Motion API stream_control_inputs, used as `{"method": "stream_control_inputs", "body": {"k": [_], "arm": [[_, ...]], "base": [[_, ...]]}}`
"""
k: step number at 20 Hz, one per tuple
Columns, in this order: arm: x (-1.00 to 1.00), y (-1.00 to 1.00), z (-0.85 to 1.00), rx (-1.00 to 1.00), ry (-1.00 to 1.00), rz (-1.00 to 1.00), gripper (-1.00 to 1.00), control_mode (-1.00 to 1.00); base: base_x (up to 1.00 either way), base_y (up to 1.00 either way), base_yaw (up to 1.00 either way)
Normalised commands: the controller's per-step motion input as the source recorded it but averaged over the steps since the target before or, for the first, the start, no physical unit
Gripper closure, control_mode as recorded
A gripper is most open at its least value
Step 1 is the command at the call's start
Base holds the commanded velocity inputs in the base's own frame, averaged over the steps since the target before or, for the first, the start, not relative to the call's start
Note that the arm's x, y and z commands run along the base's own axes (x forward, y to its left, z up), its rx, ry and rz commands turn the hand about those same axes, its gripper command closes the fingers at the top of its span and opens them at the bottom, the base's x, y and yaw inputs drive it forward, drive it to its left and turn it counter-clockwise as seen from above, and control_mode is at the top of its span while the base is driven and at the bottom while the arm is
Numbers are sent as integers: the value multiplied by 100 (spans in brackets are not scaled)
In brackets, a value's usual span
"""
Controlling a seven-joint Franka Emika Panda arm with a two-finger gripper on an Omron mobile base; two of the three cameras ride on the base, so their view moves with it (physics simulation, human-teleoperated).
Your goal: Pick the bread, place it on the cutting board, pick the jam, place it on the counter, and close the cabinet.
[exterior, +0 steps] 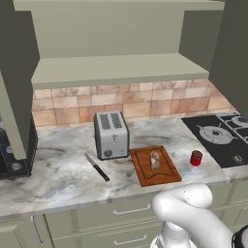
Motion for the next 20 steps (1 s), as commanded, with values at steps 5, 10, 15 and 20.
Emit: {"method": "stream_control_inputs", "body": {"k": [5,10,15,20], "arm": [[0,22,0,0,1,0,-100,-100],[0,25,0,0,0,0,-100,-100],[0,28,0,0,1,0,-100,-100],[0,29,0,0,2,0,-100,-100]], "base": [[0,0,0],[0,0,0],[0,0,0],[0,0,0]]}}
